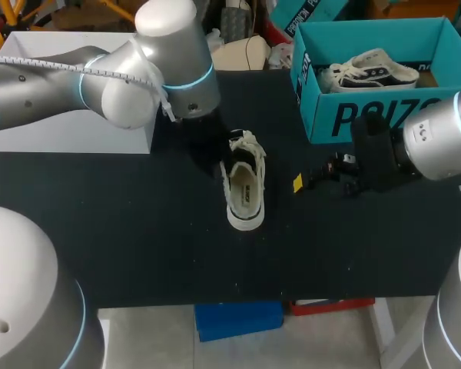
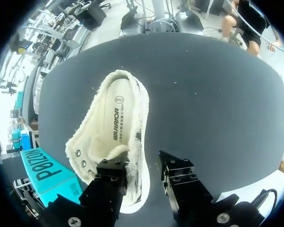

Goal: Take the shoe out of the shoebox, open the shoe tongue, remove and reinsert the insole, then place the shoe into the shoebox

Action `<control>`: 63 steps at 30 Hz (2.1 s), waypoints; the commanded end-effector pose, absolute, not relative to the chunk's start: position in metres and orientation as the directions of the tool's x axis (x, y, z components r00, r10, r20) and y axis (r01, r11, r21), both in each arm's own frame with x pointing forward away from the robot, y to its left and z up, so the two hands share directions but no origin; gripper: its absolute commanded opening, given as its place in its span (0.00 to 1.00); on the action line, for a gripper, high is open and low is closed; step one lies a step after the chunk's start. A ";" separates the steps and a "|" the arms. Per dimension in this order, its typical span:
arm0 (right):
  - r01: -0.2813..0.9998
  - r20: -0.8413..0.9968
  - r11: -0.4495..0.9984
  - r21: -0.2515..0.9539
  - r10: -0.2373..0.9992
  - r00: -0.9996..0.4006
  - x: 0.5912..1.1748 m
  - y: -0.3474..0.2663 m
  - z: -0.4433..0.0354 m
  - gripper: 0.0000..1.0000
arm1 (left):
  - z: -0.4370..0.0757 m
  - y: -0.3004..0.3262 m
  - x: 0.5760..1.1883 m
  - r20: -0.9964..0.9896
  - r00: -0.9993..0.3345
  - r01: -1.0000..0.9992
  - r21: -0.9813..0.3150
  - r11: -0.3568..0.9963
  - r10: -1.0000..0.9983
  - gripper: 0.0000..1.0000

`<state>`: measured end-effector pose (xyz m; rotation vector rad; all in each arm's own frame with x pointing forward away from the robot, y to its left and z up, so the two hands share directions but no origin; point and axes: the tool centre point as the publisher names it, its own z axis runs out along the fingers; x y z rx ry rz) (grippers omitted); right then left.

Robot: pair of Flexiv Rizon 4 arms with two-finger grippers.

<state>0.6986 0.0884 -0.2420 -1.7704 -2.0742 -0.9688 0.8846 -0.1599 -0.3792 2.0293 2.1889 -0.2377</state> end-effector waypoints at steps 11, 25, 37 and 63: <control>0.946 0.577 0.042 0.322 0.783 -0.231 0.699 0.089 -0.242 1.00 | -0.407 -0.171 0.885 -0.217 -0.038 0.999 0.022 0.044 0.975 0.34; 0.946 0.577 0.042 0.322 0.783 -0.231 0.699 0.089 -0.242 1.00 | -0.411 -0.169 0.891 -0.167 0.050 0.996 0.086 -0.036 0.985 0.00; 0.946 0.577 0.042 0.322 0.783 -0.231 0.699 0.089 -0.242 1.00 | -0.351 -0.171 0.893 -0.236 0.041 0.995 0.097 -0.018 0.971 0.00; 0.946 0.577 0.042 0.322 0.783 -0.231 0.699 0.089 -0.242 1.00 | -0.153 -0.102 0.931 -0.549 -0.607 0.666 0.042 0.744 0.574 0.00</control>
